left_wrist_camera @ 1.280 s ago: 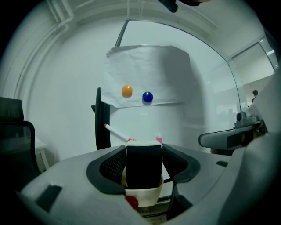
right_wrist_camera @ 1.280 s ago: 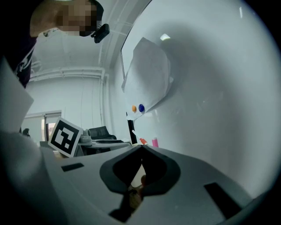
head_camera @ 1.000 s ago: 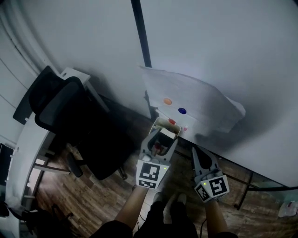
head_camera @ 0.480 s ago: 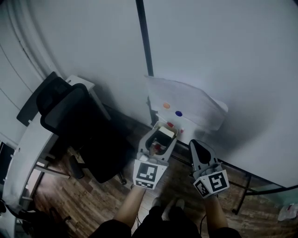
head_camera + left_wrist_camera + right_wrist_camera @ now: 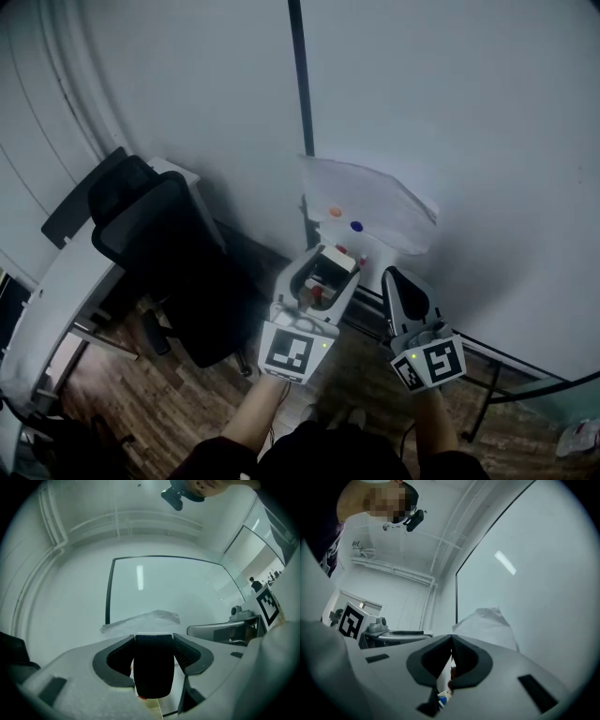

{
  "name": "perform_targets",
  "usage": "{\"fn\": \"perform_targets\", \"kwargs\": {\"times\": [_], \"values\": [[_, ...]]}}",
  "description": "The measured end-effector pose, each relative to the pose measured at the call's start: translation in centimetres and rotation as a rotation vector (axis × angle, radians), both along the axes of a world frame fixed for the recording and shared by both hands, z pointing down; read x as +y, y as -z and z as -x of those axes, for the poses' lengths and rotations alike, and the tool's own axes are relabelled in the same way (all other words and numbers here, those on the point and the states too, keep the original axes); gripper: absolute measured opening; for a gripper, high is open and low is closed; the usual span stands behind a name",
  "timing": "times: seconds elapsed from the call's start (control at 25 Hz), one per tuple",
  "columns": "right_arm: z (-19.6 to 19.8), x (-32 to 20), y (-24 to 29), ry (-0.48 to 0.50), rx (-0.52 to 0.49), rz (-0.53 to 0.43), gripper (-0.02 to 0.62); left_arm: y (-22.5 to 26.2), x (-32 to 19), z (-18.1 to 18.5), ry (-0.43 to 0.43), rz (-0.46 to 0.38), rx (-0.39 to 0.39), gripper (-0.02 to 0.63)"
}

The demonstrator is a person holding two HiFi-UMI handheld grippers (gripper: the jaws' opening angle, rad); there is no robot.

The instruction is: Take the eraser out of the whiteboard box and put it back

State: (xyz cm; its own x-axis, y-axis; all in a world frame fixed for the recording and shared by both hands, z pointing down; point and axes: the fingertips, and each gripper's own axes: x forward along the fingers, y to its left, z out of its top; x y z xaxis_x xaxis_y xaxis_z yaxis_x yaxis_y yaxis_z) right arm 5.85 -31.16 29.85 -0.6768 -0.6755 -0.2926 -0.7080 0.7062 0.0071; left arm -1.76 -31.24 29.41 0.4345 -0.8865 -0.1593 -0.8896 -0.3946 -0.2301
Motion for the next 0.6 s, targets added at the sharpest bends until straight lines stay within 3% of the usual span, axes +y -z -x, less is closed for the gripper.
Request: {"fn": "perform_targets", "kwargs": {"times": [0.32,0.6], "values": [[-0.5,1.9,1.1,0.012,-0.019,-0.033,0.003,1.6,2.3,-0.2,0.021,-0.053,0.004,0.245],[-0.2,2.4,0.9,0.020,-0.016,-0.028,0.003,1.6,2.9,0.1,0.029,-0.050,0.004,0.245]]}}
